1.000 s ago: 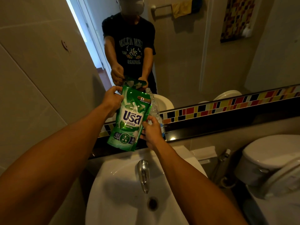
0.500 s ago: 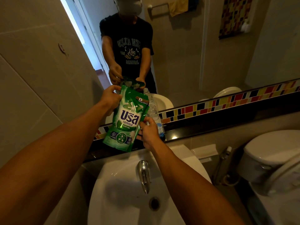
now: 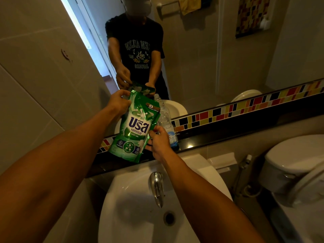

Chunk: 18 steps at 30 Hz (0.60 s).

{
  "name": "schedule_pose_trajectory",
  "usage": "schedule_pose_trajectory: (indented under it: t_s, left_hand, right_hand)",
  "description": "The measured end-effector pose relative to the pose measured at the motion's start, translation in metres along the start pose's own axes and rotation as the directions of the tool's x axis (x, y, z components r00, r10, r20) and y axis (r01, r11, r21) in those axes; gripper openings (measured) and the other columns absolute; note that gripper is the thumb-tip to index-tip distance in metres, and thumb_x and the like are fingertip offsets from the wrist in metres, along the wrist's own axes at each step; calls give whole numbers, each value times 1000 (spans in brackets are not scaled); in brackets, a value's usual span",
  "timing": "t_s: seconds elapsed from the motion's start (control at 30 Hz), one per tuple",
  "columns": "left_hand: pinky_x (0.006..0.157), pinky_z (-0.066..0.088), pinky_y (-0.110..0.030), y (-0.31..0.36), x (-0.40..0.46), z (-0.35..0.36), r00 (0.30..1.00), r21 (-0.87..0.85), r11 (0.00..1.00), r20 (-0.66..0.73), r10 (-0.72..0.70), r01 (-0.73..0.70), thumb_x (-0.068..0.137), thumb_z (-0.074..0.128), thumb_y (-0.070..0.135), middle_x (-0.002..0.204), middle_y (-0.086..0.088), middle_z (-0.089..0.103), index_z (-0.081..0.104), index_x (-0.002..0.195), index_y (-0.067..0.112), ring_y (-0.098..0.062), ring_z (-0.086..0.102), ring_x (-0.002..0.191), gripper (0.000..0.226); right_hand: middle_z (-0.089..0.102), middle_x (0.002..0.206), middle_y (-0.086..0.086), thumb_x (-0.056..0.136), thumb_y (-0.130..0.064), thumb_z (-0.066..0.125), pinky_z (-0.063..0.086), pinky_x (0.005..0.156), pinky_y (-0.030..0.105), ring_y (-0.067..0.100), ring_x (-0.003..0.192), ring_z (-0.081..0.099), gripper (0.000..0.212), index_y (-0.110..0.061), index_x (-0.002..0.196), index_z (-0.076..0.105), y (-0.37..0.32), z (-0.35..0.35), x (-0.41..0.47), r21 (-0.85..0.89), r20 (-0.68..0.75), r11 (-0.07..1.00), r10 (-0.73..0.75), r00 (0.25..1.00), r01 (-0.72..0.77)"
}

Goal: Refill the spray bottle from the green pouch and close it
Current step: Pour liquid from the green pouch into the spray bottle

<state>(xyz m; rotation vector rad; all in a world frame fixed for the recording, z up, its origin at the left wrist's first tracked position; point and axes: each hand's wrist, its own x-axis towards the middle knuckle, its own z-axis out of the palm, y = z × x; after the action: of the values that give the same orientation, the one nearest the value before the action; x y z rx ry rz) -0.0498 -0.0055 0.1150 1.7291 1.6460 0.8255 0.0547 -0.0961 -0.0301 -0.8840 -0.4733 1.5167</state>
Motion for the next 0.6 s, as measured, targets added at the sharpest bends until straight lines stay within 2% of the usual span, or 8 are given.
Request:
schedule_pose_trajectory:
  t_s: [0.2,0.27,0.6]
  left_hand:
    - [65,55,-32,0,6,1,1000,-38,999,8,-8,8,96,59,1,125,-22,60,55,130,14,-28,64,91,37]
    - [72,57,-35,0,8,1,1000,-42,999,4,-14,14,95,60,0,125,-22,59,55,128,14,-29,64,94,36]
    - [57,53,-28,-1,14,0,1000,-30,999,-1,-25,25,95,60,0,125,-22,61,56,128,15,-28,65,88,36]
  right_hand:
    - [70,127,21,105,-11,55,61,80,50,33,101,71,28,-12,132,52,-1,1,0,1,-1,1000,8,1000,-8]
    - [70,127,21,105,-11,54,61,80,50,34,101,70,27,-12,131,53,-1,2,0,-3,-2,1000,13,1000,-13]
    - [71,126,20,105,-11,54,61,79,49,34,101,71,28,-11,133,53,-1,4,3,-5,-13,1000,19,1000,-19]
